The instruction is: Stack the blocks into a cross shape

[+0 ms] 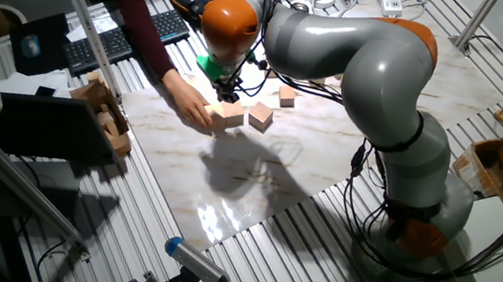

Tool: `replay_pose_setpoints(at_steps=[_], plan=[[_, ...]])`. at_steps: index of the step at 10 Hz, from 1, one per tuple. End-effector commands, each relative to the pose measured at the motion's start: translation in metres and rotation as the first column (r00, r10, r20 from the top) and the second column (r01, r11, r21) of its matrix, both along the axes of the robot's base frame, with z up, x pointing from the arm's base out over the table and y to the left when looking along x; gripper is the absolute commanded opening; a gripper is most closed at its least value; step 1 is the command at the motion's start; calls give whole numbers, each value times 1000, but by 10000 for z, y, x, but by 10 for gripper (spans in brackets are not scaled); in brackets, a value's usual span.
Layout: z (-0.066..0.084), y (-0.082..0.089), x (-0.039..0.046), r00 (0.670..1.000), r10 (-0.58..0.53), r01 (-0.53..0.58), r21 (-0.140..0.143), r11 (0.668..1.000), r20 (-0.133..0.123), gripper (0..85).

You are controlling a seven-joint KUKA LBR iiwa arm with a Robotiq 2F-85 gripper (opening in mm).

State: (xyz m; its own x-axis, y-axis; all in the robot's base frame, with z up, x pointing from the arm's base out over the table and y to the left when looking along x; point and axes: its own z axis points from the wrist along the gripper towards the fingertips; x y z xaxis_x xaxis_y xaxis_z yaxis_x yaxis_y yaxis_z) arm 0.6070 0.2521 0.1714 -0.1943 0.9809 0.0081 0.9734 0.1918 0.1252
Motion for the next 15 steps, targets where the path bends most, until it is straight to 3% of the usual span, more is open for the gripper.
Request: replay_pose_setpoints(at_steps=[1,4,6,8,10,11,15], plan=[[0,1,0,1000,0,0,0,1000,0,0],[5,12,-1,1000,4,-4,7,1000,2,0],[13,32,-3,999,-35,36,13,999,-29,0],[23,35,-10,996,-82,81,-7,997,-36,0],[42,84,-8,989,-141,139,-44,989,-40,0],[47,101,-9,983,-173,170,-55,984,-53,0],[5,80,58,956,-273,272,-22,962,-103,0]])
